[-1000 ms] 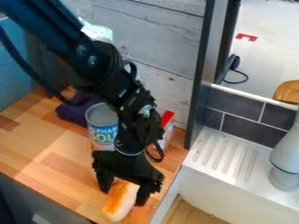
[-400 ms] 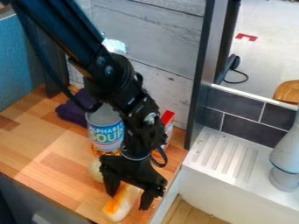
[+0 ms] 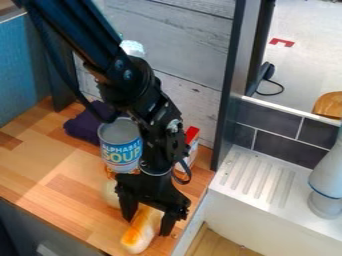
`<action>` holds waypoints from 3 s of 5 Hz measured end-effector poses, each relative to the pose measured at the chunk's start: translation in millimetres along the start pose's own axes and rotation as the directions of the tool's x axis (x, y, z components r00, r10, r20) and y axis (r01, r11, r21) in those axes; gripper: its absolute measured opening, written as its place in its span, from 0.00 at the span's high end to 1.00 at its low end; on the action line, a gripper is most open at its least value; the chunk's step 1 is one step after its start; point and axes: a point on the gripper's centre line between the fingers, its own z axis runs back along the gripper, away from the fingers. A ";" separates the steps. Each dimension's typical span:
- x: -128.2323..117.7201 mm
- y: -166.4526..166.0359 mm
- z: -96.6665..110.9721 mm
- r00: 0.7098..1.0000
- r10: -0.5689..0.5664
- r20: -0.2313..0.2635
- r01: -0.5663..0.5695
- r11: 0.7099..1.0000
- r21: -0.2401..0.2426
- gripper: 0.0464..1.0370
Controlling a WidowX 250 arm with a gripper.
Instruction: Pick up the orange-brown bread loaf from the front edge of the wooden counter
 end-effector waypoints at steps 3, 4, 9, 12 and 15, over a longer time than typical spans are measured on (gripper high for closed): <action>-2.5 0.2 -2.4 0.998 0.040 -0.044 -0.041 0.999 -0.012 0.40; -5.9 -0.6 17.0 0.999 0.019 -0.032 -0.020 0.999 -0.039 0.40; -41.4 150.0 140.7 0.873 0.484 0.065 -0.465 0.864 -0.194 0.40; 13.9 216.3 51.6 0.753 0.659 -0.004 -0.658 0.752 -0.048 0.40; 61.3 197.4 -5.2 0.733 0.678 -0.057 -0.677 0.735 0.037 0.40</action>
